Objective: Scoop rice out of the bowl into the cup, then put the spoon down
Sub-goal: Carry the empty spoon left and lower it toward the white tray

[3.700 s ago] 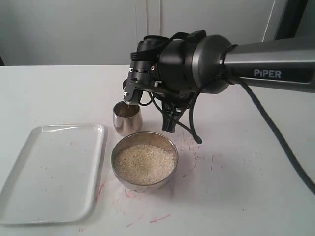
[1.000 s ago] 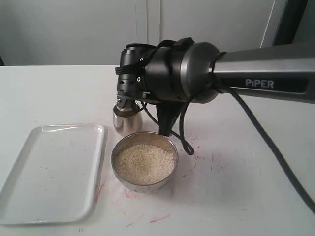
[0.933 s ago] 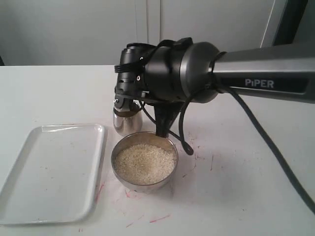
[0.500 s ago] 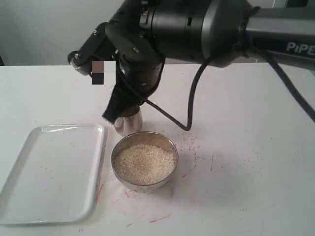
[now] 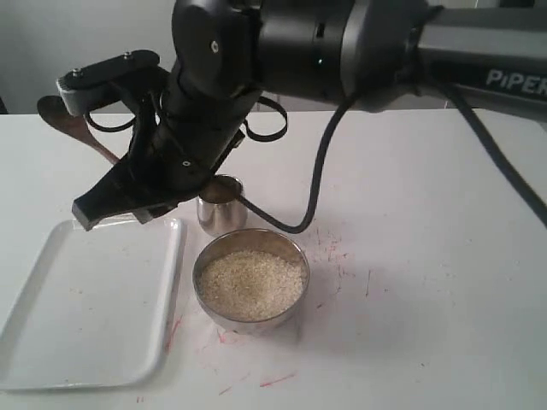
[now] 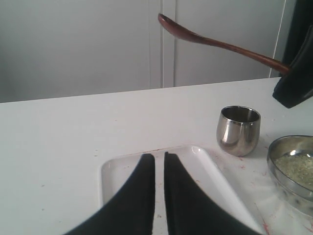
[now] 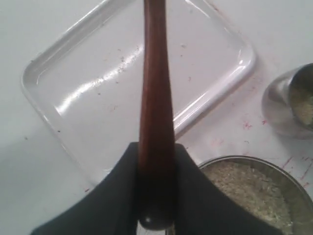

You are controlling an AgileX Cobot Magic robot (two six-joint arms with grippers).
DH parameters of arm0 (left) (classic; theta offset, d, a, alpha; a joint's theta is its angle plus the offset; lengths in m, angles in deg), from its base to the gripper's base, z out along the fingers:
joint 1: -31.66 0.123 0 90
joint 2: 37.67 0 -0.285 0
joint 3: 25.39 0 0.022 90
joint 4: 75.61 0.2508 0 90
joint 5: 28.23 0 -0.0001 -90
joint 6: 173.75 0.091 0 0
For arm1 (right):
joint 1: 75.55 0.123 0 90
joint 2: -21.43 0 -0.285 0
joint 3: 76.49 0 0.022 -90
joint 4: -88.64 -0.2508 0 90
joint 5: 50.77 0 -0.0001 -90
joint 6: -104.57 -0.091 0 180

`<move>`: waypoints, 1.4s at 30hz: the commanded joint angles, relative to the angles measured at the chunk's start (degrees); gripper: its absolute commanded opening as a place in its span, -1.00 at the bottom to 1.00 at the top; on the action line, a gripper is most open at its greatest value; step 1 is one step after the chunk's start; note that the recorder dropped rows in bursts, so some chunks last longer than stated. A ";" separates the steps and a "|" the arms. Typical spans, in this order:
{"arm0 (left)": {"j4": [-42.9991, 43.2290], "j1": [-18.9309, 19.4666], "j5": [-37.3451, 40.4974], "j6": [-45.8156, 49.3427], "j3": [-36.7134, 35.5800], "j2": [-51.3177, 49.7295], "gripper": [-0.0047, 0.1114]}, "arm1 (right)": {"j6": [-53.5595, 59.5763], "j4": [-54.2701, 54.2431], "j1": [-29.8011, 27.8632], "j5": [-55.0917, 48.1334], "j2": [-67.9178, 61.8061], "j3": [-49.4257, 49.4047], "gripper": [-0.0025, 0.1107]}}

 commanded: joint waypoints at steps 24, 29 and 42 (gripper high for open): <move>-0.22 -0.38 -0.27 -0.12 0.19 0.24 -0.67 | 2.18 -2.57 5.63 8.95 -12.16 0.16 -0.96; -0.22 -0.38 -0.27 -0.12 0.19 0.24 -0.67 | 2.69 -2.57 5.63 9.17 -12.49 0.16 -0.96; -0.22 -0.38 -0.27 -0.12 0.19 0.24 -0.67 | 3.44 -4.30 5.63 9.36 -15.37 0.16 -0.96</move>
